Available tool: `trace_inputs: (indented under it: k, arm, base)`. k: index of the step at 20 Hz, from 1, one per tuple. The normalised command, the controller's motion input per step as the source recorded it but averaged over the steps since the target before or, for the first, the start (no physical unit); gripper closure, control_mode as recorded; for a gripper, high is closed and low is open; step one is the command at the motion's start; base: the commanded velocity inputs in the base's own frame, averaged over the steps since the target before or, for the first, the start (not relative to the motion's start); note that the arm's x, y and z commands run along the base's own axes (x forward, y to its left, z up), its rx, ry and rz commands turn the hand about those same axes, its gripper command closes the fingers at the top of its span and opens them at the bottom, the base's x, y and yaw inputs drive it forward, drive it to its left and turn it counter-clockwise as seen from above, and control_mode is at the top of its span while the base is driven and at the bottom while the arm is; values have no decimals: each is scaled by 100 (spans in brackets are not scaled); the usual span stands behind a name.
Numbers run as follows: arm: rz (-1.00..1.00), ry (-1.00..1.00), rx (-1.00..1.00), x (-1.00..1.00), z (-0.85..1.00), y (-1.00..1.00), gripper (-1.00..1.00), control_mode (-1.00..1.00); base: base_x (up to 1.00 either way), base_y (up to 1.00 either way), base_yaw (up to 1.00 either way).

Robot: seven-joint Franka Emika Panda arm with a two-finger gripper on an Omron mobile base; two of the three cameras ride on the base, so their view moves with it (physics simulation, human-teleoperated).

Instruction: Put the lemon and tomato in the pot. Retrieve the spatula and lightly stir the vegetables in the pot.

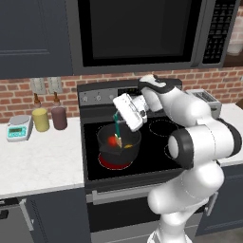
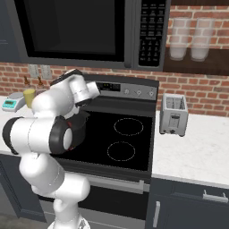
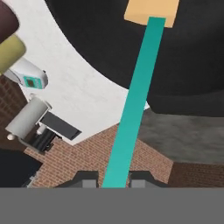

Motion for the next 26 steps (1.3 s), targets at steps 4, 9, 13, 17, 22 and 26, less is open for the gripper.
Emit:
trace_inputs:
  k: [4, 9, 13, 17, 22, 26]
  arm:
    - [1, -4, 0, -3, 1, 0, 100, -100]
    - [0, 0, 0, -23, 0, 1, 100, -100]
    - [0, 5, 3, -24, 0, 0, 100, -100]
    - [2, 22, 17, -24, 0, 3, 100, -100]
    - [2, 26, 20, -15, 0, 9, 100, -100]
    - [1, 23, 17, -8, 0, 11, 100, -100]
  base:
    - [0, 0, 0]
    - [0, 0, 0]
    - [0, 0, 0]
    - [0, 0, 0]
    - [0, 0, 0]
    - [0, 0, 0]
